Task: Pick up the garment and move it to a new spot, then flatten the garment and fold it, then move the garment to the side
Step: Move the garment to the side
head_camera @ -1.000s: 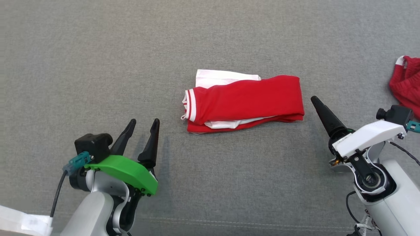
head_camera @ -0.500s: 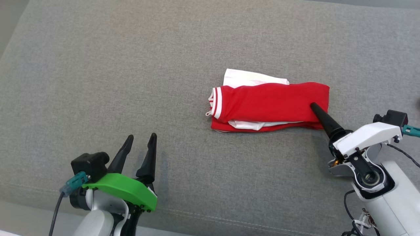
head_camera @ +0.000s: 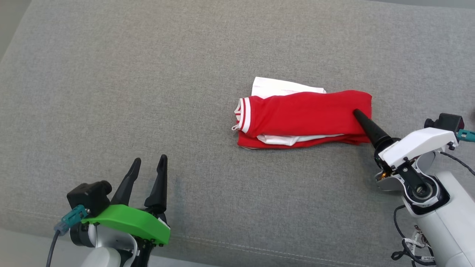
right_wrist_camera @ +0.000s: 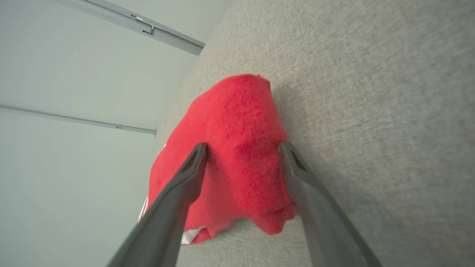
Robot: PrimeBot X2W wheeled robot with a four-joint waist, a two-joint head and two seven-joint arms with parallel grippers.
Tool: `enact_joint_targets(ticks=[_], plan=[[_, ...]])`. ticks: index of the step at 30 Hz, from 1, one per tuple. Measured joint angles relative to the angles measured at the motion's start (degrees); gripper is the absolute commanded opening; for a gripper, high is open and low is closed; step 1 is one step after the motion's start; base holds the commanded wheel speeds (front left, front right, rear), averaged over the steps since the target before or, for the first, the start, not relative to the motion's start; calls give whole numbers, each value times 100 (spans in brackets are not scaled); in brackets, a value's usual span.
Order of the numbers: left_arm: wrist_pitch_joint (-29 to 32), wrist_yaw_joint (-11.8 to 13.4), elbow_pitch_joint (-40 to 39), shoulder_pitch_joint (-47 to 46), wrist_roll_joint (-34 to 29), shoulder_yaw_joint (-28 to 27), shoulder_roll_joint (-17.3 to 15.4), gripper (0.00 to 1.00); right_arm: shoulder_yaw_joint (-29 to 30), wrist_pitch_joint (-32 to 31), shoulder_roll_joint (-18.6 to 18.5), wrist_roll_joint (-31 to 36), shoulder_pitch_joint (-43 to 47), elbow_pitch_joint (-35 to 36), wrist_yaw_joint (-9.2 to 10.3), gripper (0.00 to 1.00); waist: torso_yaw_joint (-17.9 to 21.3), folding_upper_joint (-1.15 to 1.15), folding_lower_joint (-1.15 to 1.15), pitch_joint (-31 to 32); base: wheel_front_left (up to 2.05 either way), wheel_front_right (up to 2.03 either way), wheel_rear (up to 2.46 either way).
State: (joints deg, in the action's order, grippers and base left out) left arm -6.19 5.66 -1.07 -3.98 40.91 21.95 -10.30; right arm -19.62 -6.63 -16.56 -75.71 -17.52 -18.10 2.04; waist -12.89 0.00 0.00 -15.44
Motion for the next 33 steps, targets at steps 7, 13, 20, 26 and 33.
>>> enact_joint_targets(ticks=[7,13,20,26,33], plan=[[2,18,-193,49,9,-3,3,100,-21,-10,-183,166,-50,-98,2,100,138,0,0,-80,0,0,0],[10,42,-275,49,9,18,10,100,-23,-156,-198,144,-81,-159,2,100,143,0,0,-122,0,0,0],[18,43,-354,48,9,45,46,100,-92,-335,-205,86,-270,-169,0,100,13,0,0,-202,0,0,0],[19,46,-350,47,9,55,89,100,-144,-410,-186,87,-431,-256,0,23,-124,0,0,-207,0,0,0],[16,47,-361,63,23,-19,121,100,-182,-461,-214,105,-497,-266,-121,0,-162,0,0,-161,0,0,0]])
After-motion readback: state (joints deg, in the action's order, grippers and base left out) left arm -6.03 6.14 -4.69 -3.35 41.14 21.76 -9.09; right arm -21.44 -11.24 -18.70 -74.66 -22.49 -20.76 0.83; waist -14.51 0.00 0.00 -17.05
